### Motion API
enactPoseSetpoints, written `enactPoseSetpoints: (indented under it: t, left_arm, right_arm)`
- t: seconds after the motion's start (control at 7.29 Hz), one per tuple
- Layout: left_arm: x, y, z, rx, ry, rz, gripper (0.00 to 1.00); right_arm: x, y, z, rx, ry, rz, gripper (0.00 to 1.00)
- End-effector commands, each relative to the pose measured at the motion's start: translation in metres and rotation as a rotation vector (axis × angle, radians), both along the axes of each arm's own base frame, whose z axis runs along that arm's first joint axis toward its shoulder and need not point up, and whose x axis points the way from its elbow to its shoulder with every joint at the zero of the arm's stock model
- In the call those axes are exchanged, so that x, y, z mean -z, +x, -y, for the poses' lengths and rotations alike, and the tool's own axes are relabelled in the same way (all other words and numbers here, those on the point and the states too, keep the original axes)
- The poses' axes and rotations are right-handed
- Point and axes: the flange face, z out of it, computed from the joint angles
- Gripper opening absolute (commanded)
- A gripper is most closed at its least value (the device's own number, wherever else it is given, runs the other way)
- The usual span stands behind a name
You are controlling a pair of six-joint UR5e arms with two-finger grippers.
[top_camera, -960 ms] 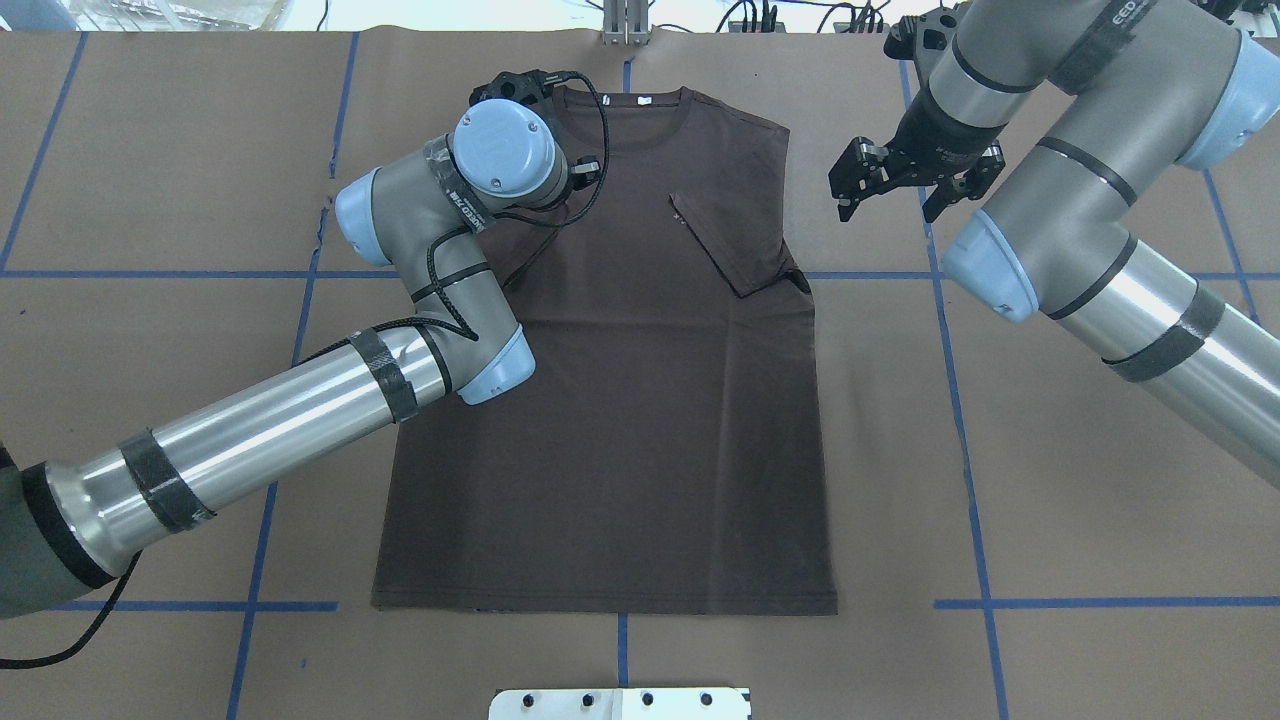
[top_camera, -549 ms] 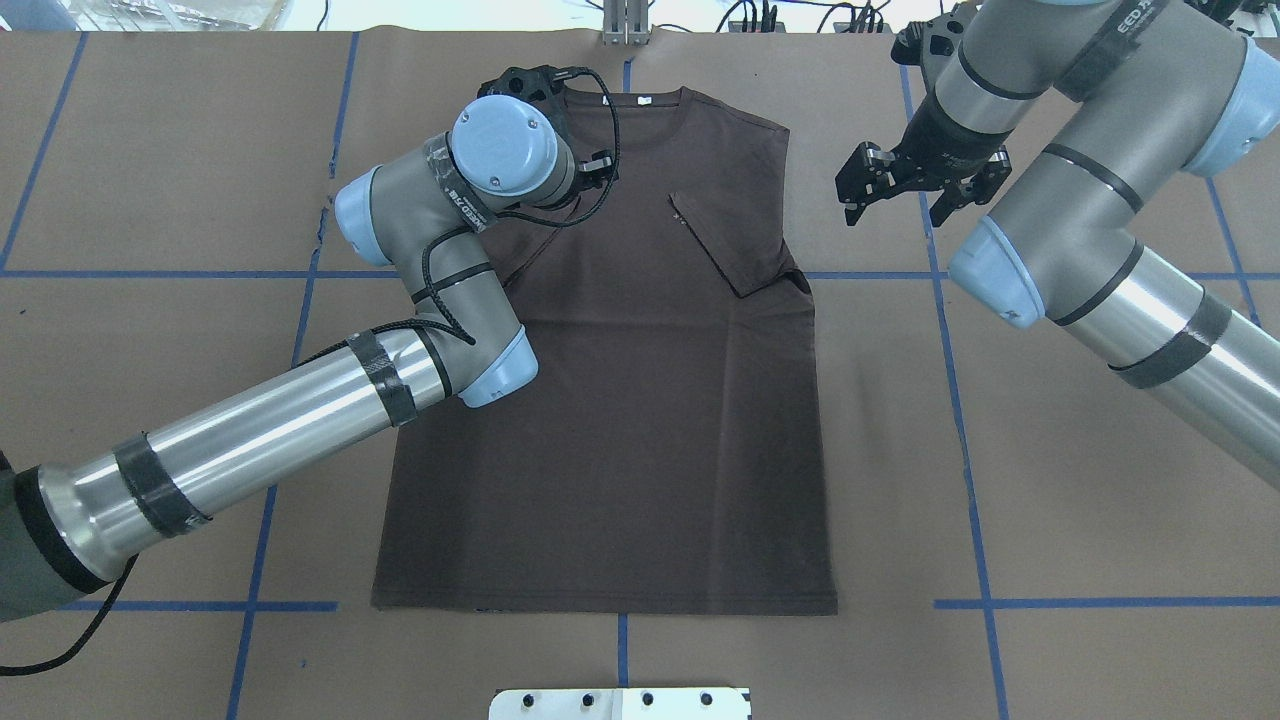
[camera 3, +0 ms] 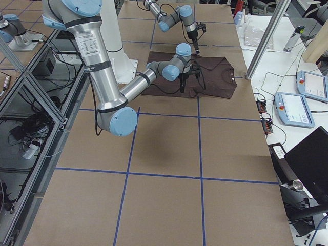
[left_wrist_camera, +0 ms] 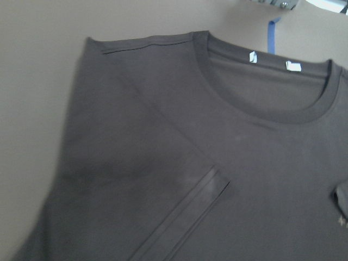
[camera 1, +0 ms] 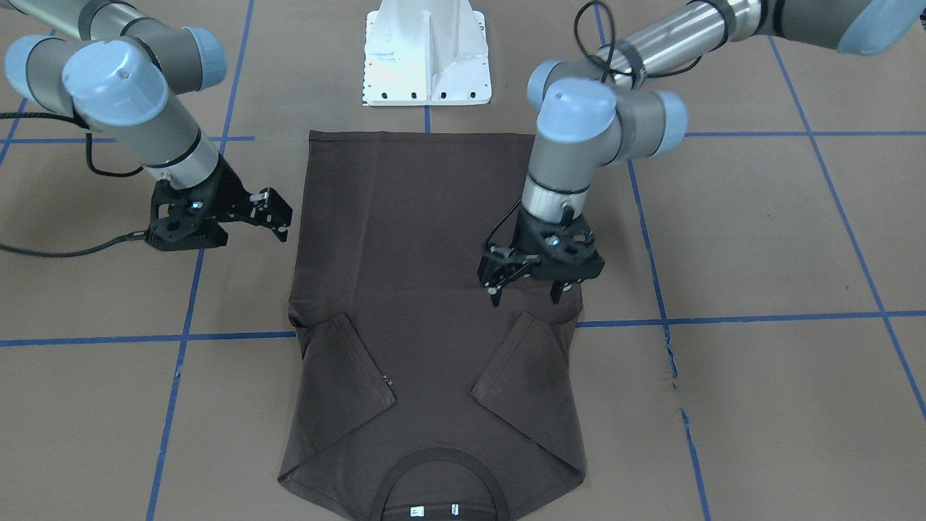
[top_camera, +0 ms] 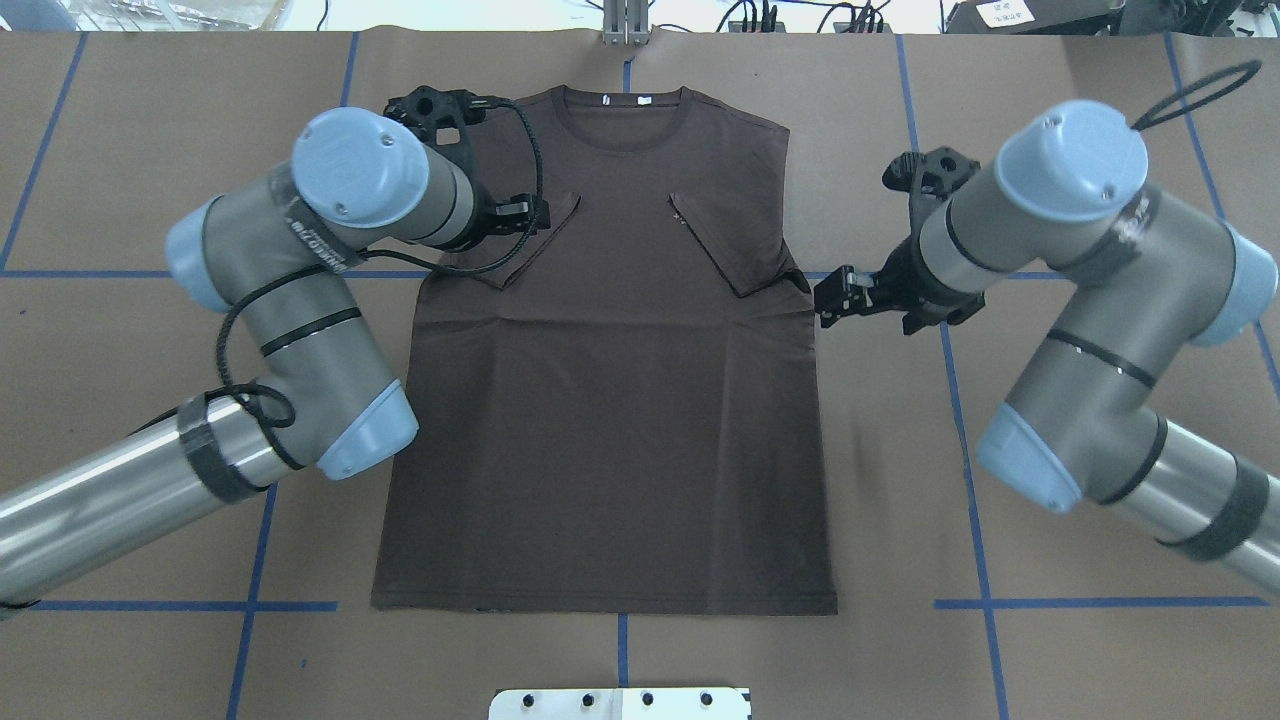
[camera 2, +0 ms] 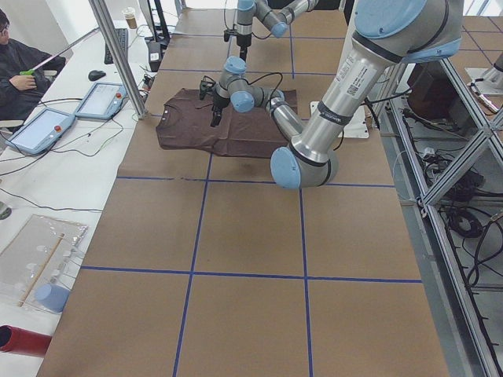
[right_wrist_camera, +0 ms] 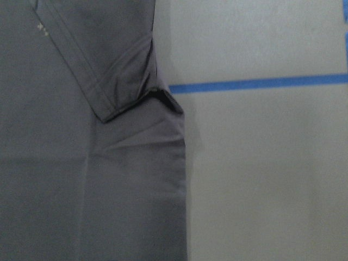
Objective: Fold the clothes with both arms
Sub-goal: 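Move both grippers to the hem corners nearest the robot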
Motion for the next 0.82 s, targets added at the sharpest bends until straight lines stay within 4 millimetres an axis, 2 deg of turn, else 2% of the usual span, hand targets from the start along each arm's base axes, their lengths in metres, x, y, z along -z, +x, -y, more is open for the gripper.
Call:
enactPoseSetpoints:
  t: [0.0,0.14,0.27,0.41,0.69]
  left_arm:
    - [0.002,-0.041,-0.031,-0.009,0.013,0.007,1.00]
    - [0.002,-0.041,-0.031,-0.009,0.013,0.007,1.00]
    - [0.003,-0.042,-0.032,-0.009,0.015,0.005,1.00]
    - [0.005,-0.044,-0.033,-0.008,0.018,0.001,1.00]
    - [0.005,-0.045,-0.033,-0.009,0.019,0.002,1.00]
  right_arm:
    - [0.000,-0.036,-0.113,-0.045,-0.055,0.024,1.00]
    - [-0.003,-0.053,-0.144,-0.052,-0.096,0.009,1.00]
    - [-0.015,-0.072,-0.177,-0.050,-0.109,-0.023,1.00]
    - [-0.024,-0.082,-0.194,-0.044,-0.091,-0.047,1.00]
    - [-0.035,-0.094,-0.216,-0.021,-0.119,-0.068,1.00]
